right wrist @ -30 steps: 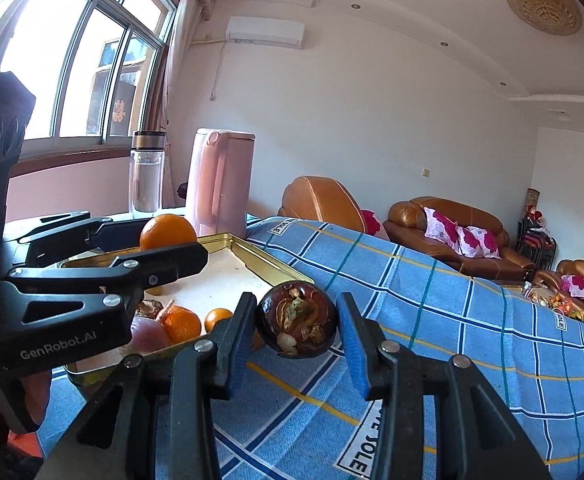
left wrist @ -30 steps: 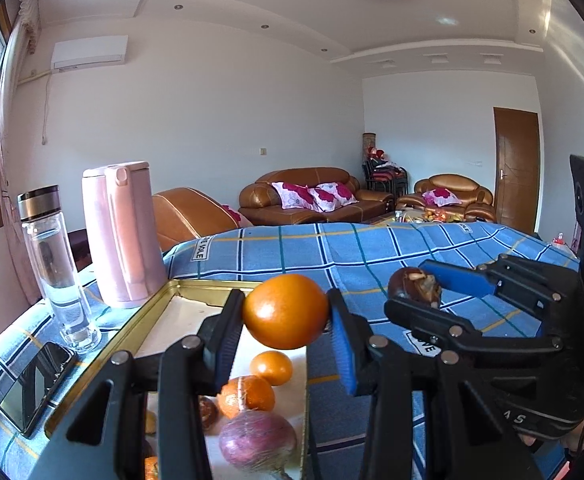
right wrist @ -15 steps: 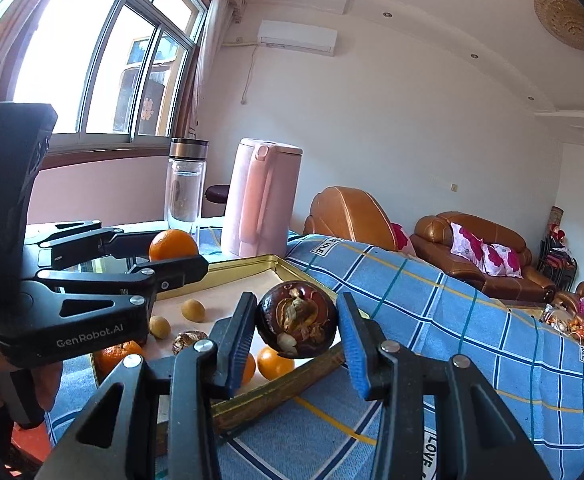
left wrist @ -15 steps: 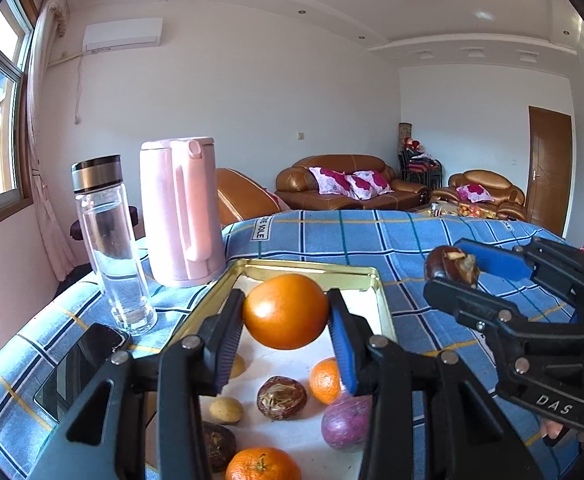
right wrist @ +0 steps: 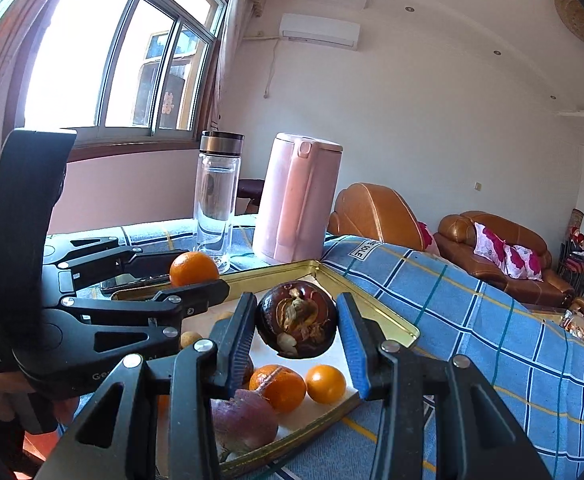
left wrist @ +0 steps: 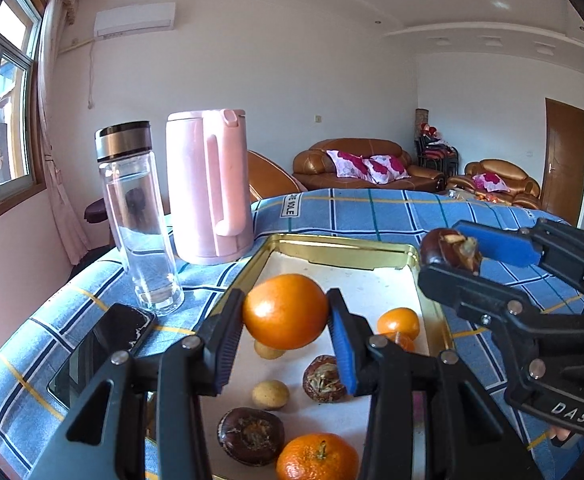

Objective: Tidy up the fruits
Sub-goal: 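Open the left tool over the tray while the right tool drops the brown fruit in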

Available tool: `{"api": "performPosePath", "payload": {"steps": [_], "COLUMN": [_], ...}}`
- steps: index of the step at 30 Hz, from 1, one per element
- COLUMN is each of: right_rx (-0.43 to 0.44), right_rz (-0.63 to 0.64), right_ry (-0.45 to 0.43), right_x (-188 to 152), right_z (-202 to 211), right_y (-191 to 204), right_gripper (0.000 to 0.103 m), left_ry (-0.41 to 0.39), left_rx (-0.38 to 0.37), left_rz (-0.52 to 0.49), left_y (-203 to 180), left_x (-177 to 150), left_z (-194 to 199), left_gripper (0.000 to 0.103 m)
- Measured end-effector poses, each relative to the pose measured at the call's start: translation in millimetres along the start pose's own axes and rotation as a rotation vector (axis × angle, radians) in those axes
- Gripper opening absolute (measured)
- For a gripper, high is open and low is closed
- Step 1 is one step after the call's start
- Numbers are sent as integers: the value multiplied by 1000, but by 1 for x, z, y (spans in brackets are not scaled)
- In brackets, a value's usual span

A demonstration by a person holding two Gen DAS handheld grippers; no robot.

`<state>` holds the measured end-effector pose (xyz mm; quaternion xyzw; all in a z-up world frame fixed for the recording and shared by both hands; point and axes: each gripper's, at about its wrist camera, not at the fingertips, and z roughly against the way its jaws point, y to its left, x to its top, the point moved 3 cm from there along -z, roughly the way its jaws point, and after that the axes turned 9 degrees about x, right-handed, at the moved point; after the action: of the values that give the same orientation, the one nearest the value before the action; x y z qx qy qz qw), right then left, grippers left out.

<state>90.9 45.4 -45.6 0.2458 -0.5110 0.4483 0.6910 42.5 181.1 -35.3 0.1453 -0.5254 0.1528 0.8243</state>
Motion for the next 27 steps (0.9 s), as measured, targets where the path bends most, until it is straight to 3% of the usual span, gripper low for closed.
{"api": "performPosePath", "payload": {"steps": [18, 27], "right_rx": [46, 70], "right_rz": [-10, -3], "right_ry": [83, 164], "right_x": [-7, -16], "right_z": [-36, -52], "right_y": [15, 22], "right_gripper": [43, 43], "left_ry": [86, 132], "left_rx": [24, 20], "left_rz": [6, 5], "left_y": [23, 26], "left_x": [-16, -23], "left_z": [-23, -33], "left_gripper": [43, 43]}}
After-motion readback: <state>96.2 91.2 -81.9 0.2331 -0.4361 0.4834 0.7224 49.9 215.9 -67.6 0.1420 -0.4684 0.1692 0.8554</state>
